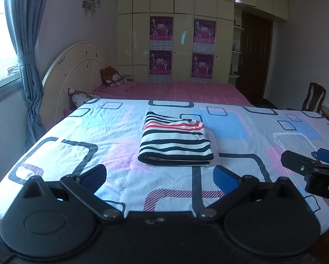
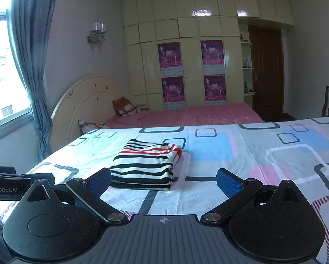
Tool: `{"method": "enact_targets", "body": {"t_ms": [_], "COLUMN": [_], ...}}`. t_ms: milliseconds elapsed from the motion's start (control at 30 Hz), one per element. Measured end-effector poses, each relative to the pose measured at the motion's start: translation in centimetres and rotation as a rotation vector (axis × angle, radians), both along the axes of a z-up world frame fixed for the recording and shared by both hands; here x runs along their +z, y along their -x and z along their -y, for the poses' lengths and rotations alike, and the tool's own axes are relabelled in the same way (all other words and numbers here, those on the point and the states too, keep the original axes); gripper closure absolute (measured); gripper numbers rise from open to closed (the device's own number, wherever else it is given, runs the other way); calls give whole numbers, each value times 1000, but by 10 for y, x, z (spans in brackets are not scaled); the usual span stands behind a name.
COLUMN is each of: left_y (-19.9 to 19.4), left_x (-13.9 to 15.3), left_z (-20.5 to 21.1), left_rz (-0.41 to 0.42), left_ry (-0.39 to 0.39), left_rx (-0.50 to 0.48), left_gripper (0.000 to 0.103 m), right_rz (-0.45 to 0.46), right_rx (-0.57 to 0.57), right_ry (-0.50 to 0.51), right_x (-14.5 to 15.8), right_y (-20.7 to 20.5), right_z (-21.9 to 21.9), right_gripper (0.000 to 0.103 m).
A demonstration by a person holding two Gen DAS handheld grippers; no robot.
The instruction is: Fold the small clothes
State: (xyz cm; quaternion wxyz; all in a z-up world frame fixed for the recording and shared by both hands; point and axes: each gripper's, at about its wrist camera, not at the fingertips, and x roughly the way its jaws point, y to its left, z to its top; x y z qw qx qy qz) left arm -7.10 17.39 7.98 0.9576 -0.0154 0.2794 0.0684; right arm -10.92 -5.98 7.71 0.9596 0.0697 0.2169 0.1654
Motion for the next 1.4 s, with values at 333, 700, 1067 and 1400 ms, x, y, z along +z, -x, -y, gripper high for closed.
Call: {"method": "enact_targets", "body": {"t_ms": [333,700,1067,1400], "left_y": [-2,-4,-9,-15], "left_x": [-1,-2,-2,-4], "left_z": [-1,-1,-4,-6], "left_rz": [-7,-13,-17,-28], "left_ry": [5,6,8,20], "left_rx": [0,0,5,6], "left_gripper": [0,0,0,0], "right_rz": [-15,-21,-26,-42], "right_rx": [4,3,8,12], "right_ry": [-4,-8,-8,-6], "right_x": [0,-1,-2,-7], "right_y": [-2,-3,-8,-17], "right_z": [-1,-2,-2,-4], "right_gripper": [2,2,2,2]}}
